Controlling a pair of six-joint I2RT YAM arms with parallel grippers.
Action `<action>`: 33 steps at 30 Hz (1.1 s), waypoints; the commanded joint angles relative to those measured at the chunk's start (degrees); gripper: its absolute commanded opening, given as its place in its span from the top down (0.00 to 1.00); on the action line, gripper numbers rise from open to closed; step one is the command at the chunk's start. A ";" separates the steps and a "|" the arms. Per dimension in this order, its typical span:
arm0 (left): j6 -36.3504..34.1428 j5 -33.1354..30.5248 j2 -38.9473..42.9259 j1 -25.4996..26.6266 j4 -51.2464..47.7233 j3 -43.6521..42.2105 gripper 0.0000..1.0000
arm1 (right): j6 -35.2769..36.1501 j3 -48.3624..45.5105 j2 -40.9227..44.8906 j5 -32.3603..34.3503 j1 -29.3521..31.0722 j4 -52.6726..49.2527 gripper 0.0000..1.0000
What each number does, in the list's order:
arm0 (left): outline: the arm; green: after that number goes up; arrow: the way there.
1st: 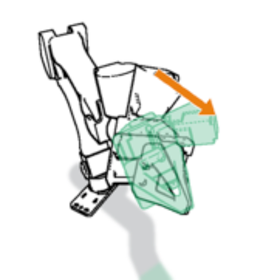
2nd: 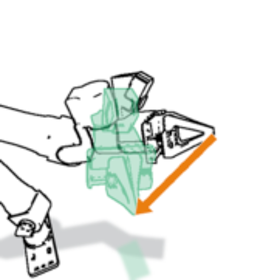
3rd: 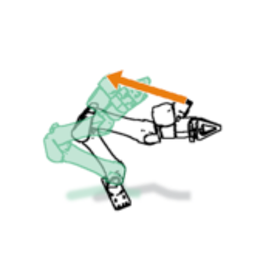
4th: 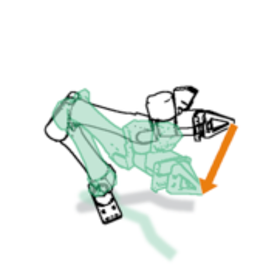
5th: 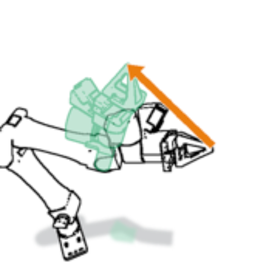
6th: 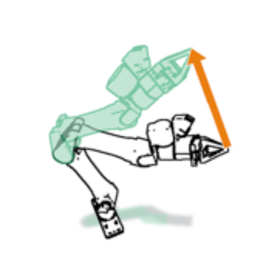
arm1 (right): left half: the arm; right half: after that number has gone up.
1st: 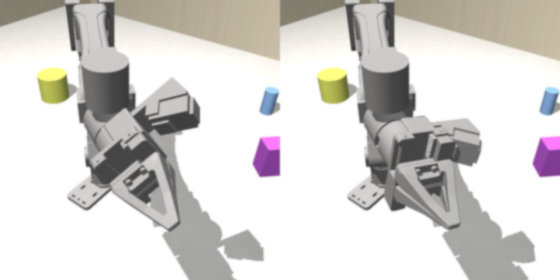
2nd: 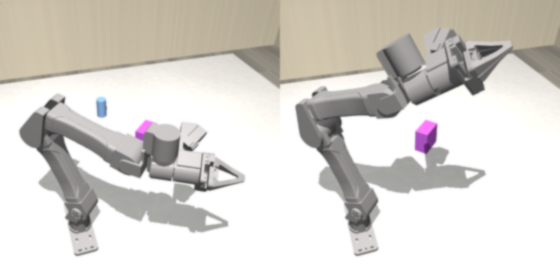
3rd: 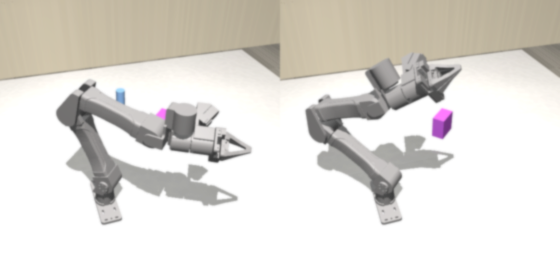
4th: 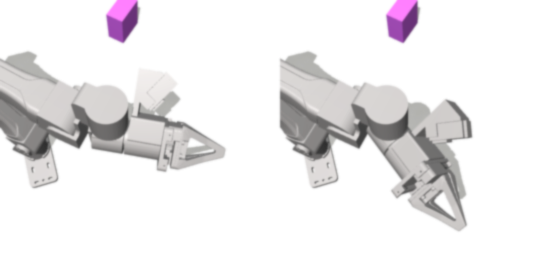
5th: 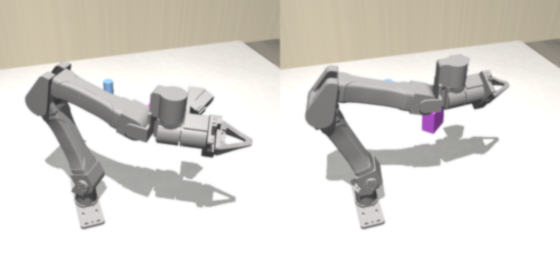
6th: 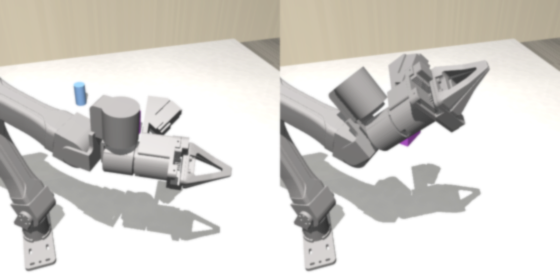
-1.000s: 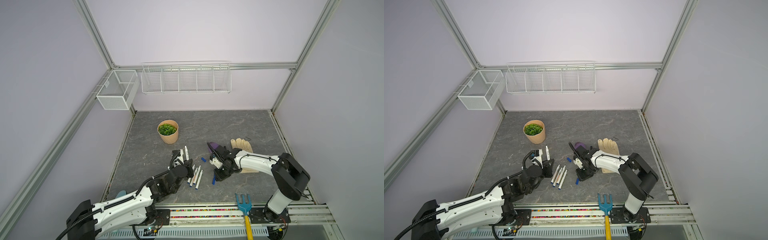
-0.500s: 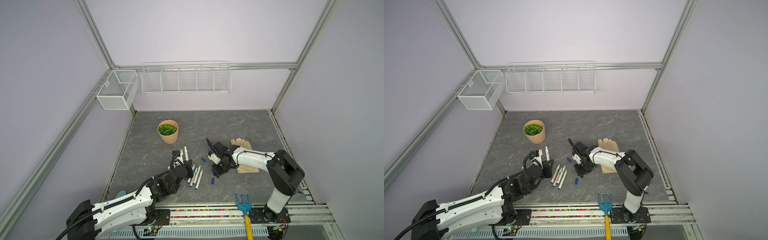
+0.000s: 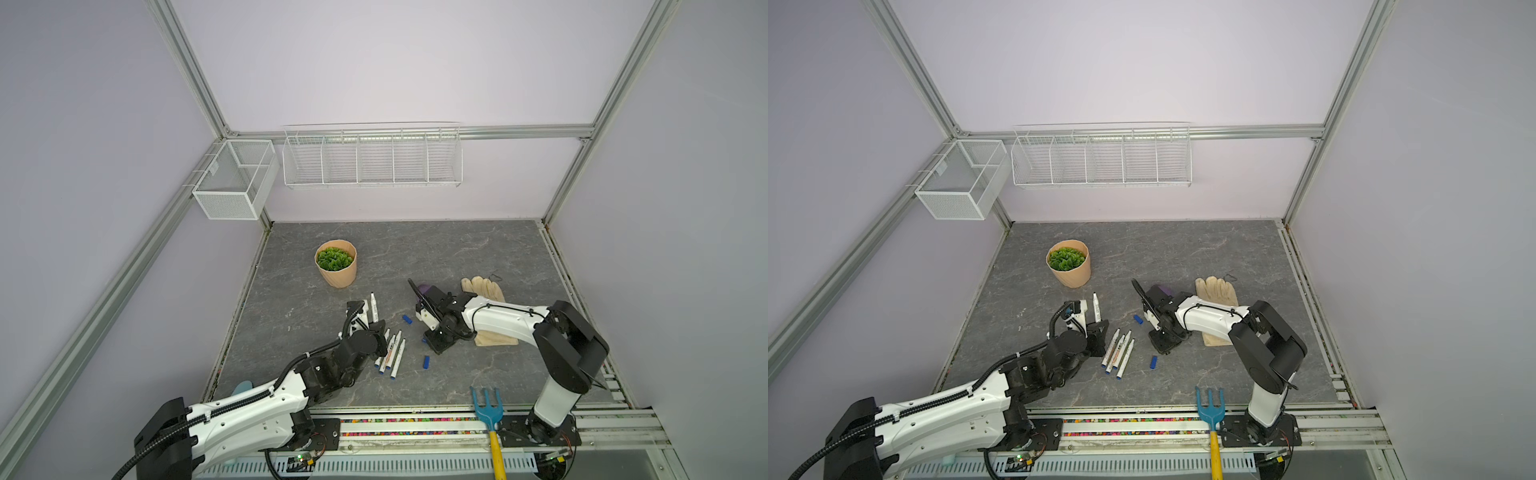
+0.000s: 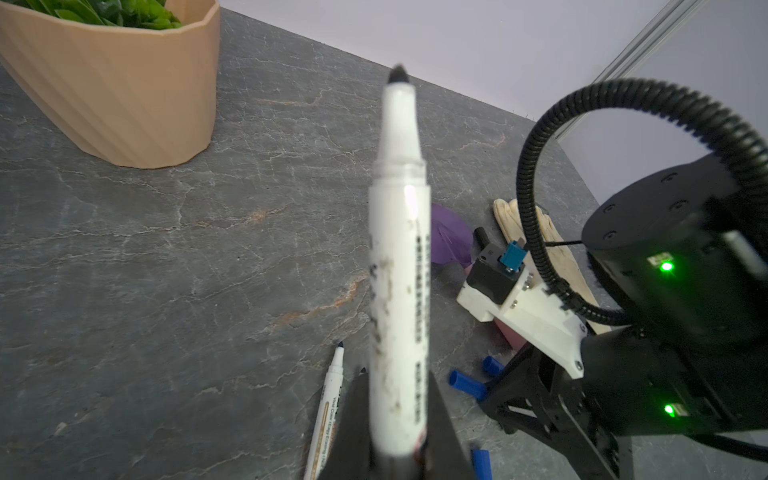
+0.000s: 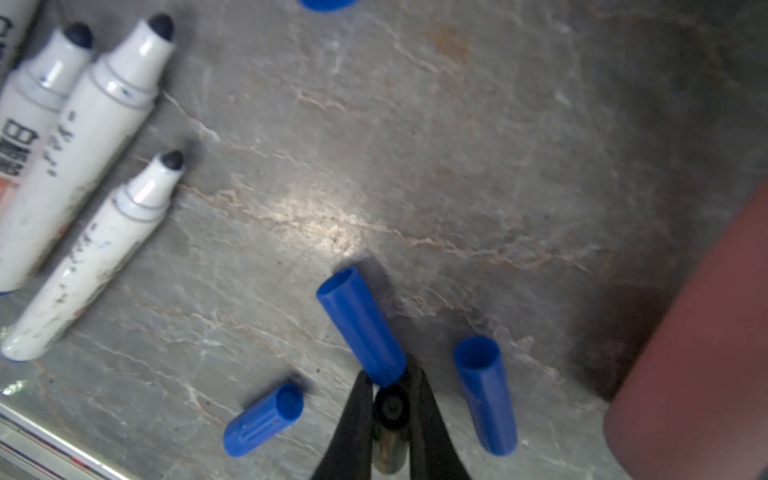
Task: Insert the pens into the pen caps
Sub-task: 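Lower the right gripper onto the black cap among the blue caps and grasp, then lift the black cap with the right gripper toward the left gripper's marker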
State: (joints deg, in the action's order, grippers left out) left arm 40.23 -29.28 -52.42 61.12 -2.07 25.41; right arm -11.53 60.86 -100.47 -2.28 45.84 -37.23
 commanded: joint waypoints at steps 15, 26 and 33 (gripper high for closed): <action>-11.35 10.00 -10.96 6.69 6.23 5.95 1.00 | -6.31 8.10 25.48 -16.90 -8.58 7.59 0.90; -11.88 12.13 -12.30 7.35 10.24 6.46 1.00 | -12.64 5.69 25.95 -21.30 -8.68 15.74 0.91; -11.80 11.75 -11.75 7.56 10.33 6.32 1.00 | -14.55 3.57 25.22 -17.56 -7.88 21.36 0.91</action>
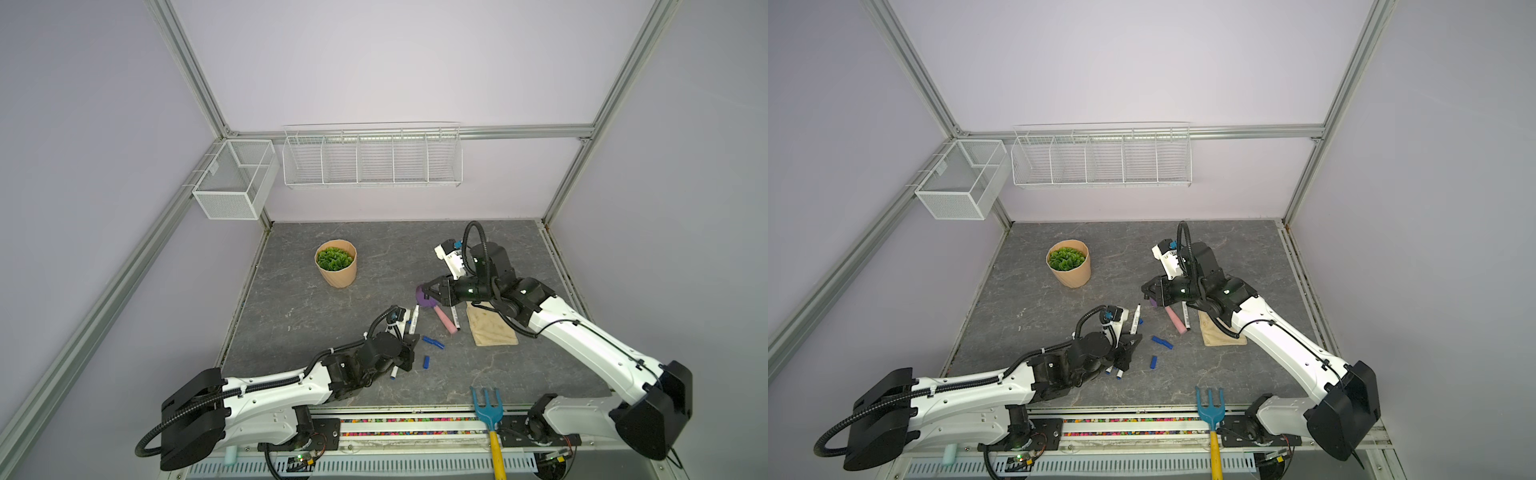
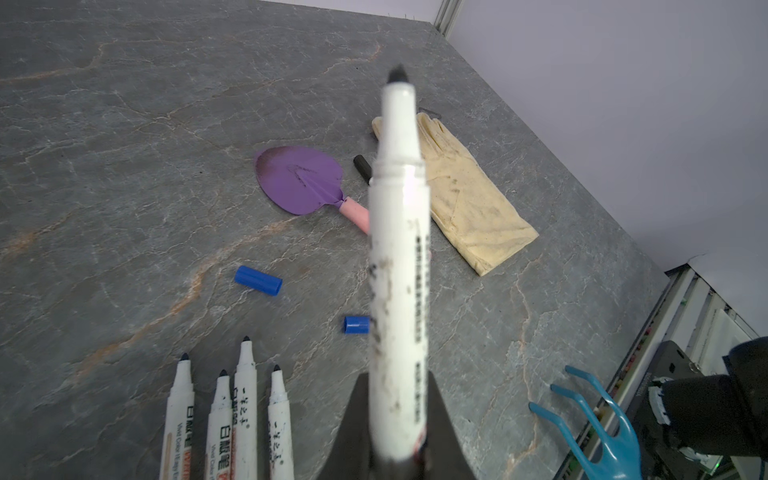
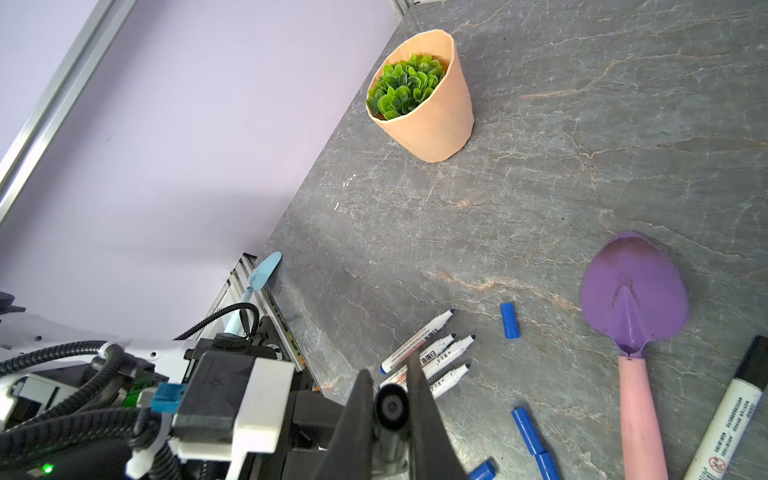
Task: Insert the pens into the pen caps
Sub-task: 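Lift the black cap with the right gripper toward the left gripper's marker, then press the black cap down onto the marker tip held by the left gripper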
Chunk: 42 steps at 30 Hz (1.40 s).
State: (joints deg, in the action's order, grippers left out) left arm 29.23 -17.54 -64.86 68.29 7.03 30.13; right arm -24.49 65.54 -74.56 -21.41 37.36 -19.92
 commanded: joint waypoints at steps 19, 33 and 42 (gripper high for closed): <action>-0.76 -1.61 1.33 0.53 1.67 1.19 1.00 | -0.40 -1.68 -4.69 2.39 3.46 2.83 0.92; -0.57 -3.20 2.49 0.59 2.57 0.27 1.00 | 1.13 -2.34 -3.33 -0.99 3.67 2.17 0.93; -1.26 -3.82 2.45 0.57 2.86 0.65 1.00 | 2.81 -1.00 -2.95 -6.89 3.38 -2.79 0.93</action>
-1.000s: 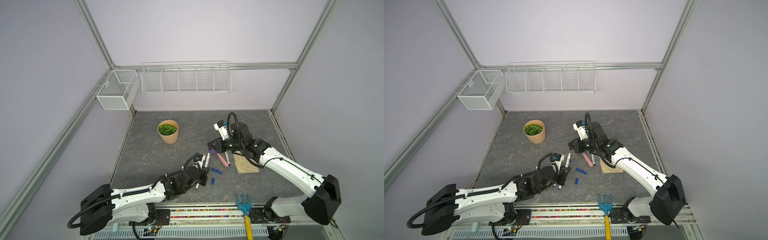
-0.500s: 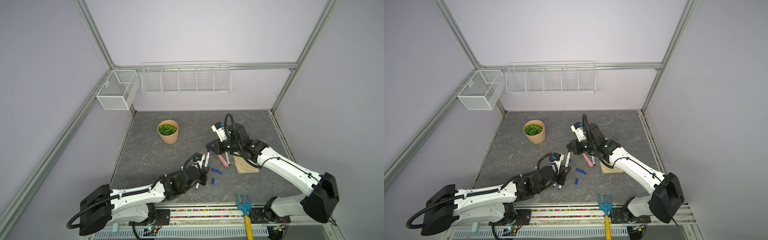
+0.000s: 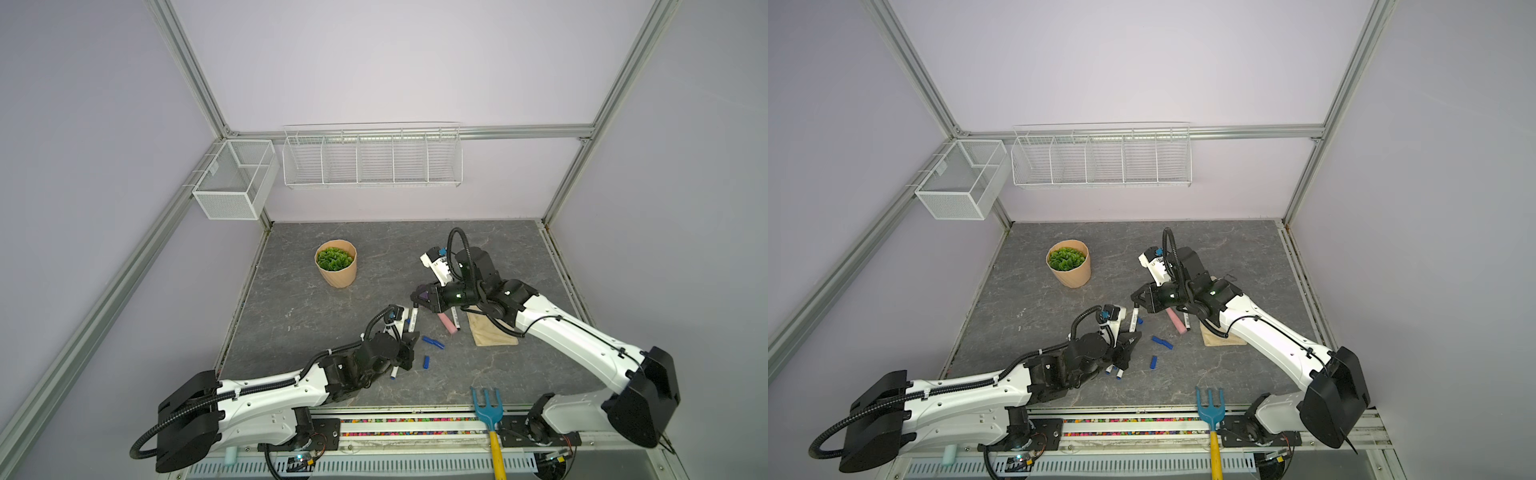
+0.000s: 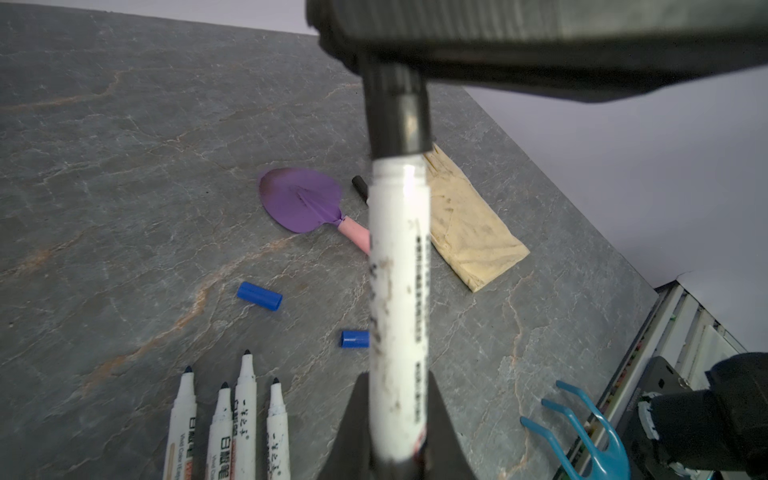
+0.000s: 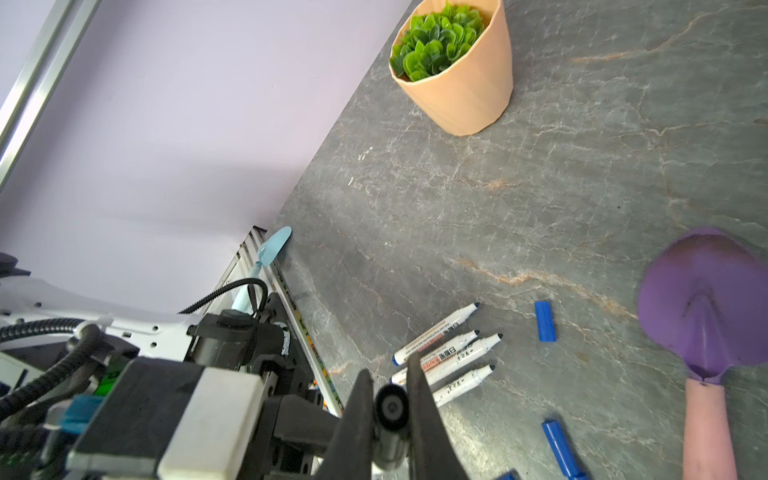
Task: Insert the pens into the pen caps
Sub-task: 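Press the black cap down onto the marker tip held by the left gripper, then grasp the capped marker with the right gripper while the left gripper releases it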
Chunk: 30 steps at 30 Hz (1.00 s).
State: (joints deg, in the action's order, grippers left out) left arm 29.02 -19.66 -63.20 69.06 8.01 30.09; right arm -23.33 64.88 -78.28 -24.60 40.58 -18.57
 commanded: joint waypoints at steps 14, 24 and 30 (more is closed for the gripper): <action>-3.02 -3.99 1.68 -0.42 10.88 0.97 1.00 | -2.59 -3.70 2.42 -15.80 -4.90 -5.80 0.93; -6.59 0.11 -2.24 -1.69 10.22 6.79 1.00 | 0.25 -4.83 4.45 -23.48 -4.92 -13.85 0.93; -6.47 2.32 -2.40 -2.95 10.95 7.57 1.00 | 2.63 -5.38 5.77 -22.33 -4.51 -18.05 0.93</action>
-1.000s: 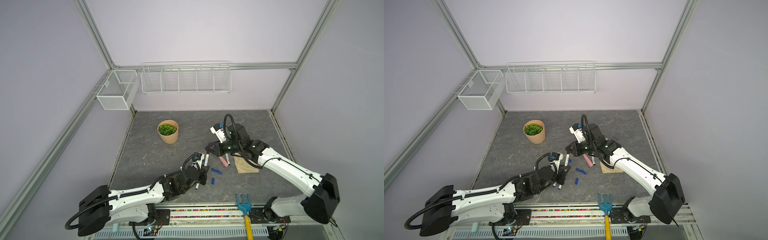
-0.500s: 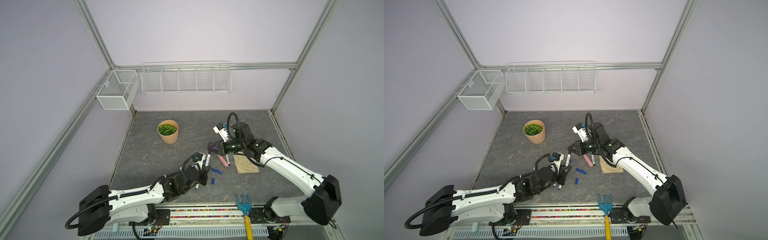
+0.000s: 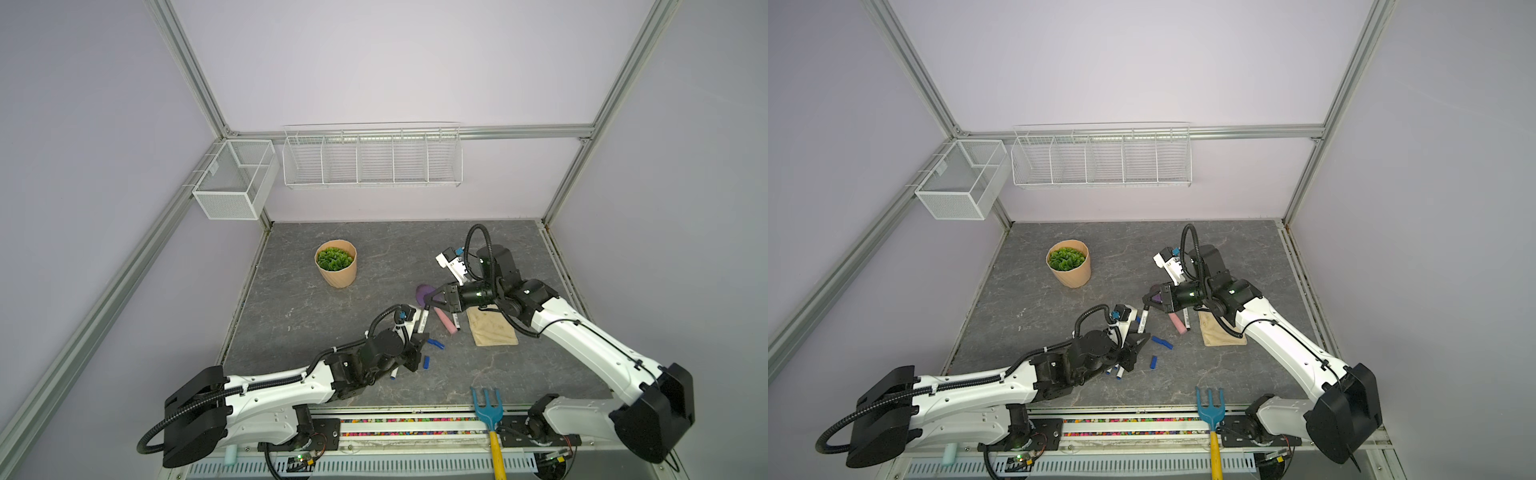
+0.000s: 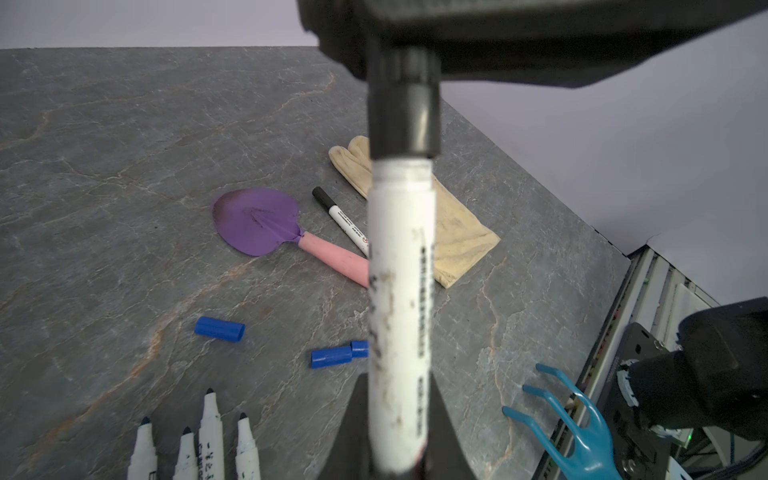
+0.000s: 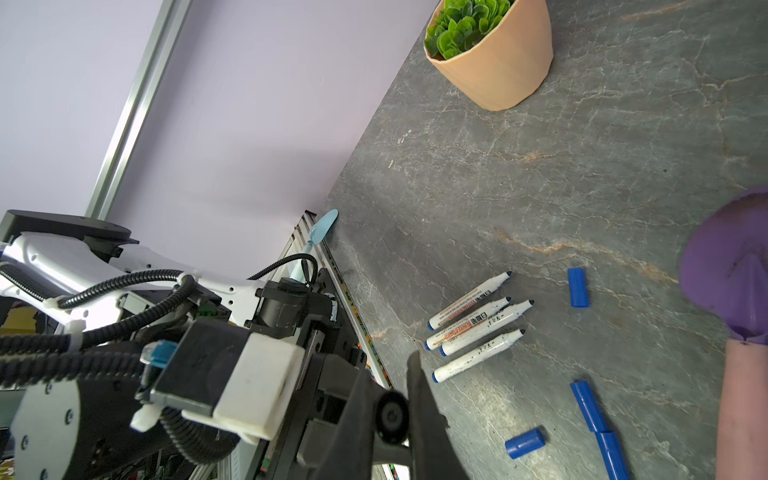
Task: Insert the pens into the pen caps
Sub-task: 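Grasp the capped marker with the right gripper while the left gripper releases it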
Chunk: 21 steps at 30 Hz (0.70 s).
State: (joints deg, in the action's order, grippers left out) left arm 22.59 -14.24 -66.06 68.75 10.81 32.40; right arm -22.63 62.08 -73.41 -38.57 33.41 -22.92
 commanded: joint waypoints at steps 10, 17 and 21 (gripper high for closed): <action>1.97 2.01 1.13 -5.88 10.26 6.13 1.00 | 3.20 -3.05 0.98 -6.18 3.37 -17.35 0.93; 1.67 1.68 -0.57 -6.25 13.13 8.23 1.00 | 2.94 -3.62 0.40 -7.57 3.69 -18.92 0.93; 0.55 1.41 -3.51 -7.25 16.66 12.04 1.00 | 4.62 -3.83 -1.62 -5.13 5.50 -20.07 0.93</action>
State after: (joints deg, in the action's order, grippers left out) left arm 22.02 -5.87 -69.10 65.08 8.60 35.51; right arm -19.99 61.91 -72.99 -34.92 33.54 -26.00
